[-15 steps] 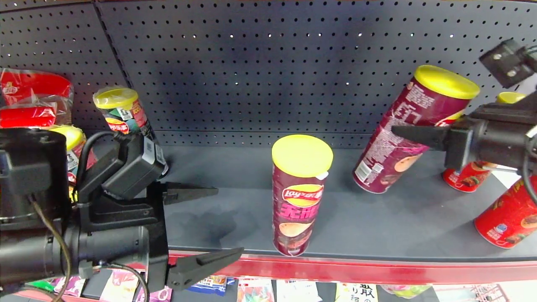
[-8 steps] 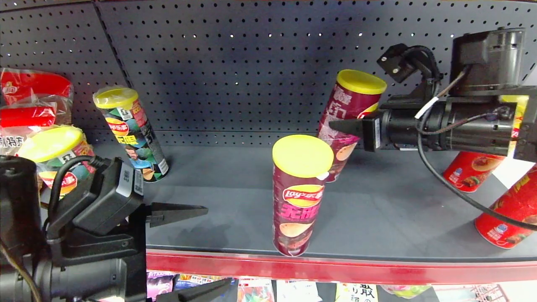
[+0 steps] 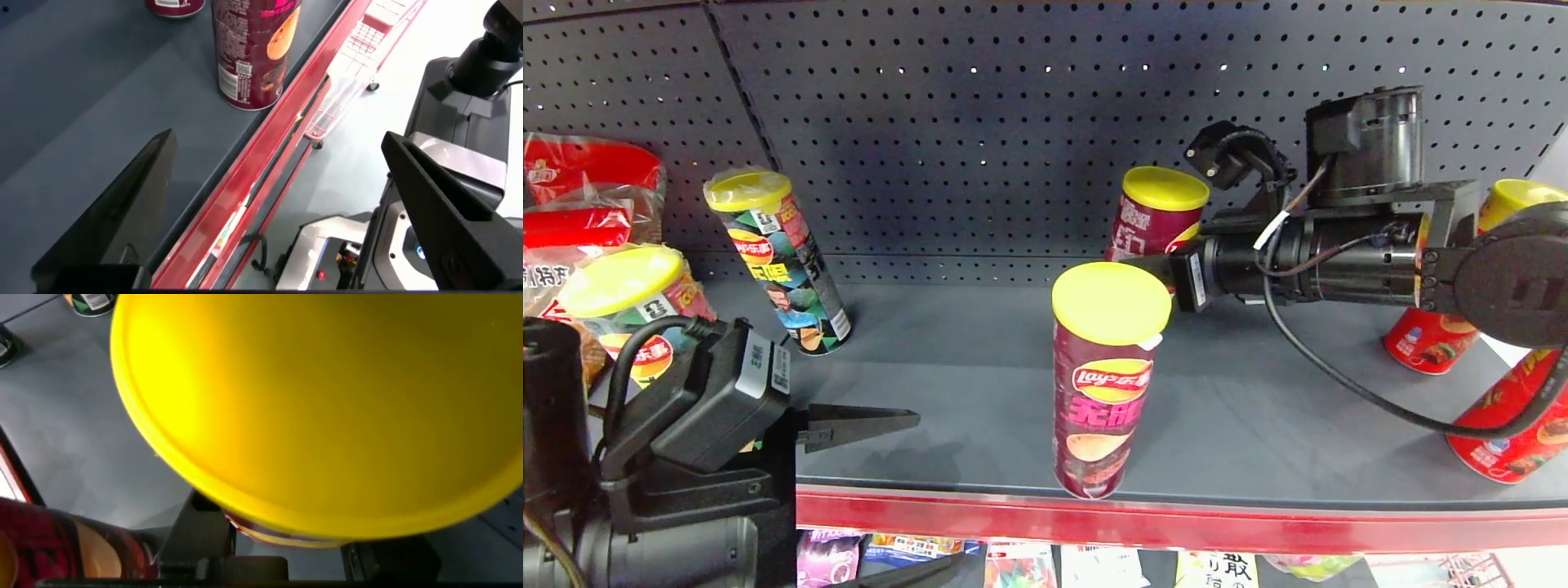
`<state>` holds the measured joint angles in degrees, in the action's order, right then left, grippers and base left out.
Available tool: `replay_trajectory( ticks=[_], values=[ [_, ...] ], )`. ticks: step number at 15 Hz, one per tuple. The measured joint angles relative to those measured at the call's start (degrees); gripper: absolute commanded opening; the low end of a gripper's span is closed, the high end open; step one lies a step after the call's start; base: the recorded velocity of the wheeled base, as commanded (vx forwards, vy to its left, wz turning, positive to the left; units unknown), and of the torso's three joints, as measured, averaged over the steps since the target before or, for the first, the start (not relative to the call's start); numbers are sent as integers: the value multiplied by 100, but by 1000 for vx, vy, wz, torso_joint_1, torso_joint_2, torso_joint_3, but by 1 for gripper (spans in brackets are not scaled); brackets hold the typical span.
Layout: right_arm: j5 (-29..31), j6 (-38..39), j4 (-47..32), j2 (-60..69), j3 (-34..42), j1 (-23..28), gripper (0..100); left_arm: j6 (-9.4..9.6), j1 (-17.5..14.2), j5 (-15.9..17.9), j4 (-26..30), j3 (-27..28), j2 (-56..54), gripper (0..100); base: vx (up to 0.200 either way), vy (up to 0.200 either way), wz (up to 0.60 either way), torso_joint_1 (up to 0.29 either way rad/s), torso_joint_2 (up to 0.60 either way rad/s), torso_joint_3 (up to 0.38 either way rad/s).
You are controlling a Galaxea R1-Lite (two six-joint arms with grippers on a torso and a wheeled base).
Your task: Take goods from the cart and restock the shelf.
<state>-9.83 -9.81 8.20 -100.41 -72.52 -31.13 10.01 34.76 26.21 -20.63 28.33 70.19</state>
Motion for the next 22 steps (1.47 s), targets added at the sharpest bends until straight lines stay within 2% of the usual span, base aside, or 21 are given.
replay_trajectory(
  ticks=[7,8,17,22],
  values=[
    [30,7,-6,-107,-35,-116,0,0,-22,0,-1,-13,0,100,0,0,0,0,0,0],
    [44,7,-6,-105,-22,-127,100,0,-22,0,-1,-11,0,100,0,0,0,0,0,0],
    [250,56,16,273,422,-211,100,0,-22,-65,-1,2,30,100,0,0,0,0,0,0],
    [670,245,49,1114,1468,-158,100,11,-130,-224,-34,221,262,100,0,0,0,0,0,0]
  ],
)
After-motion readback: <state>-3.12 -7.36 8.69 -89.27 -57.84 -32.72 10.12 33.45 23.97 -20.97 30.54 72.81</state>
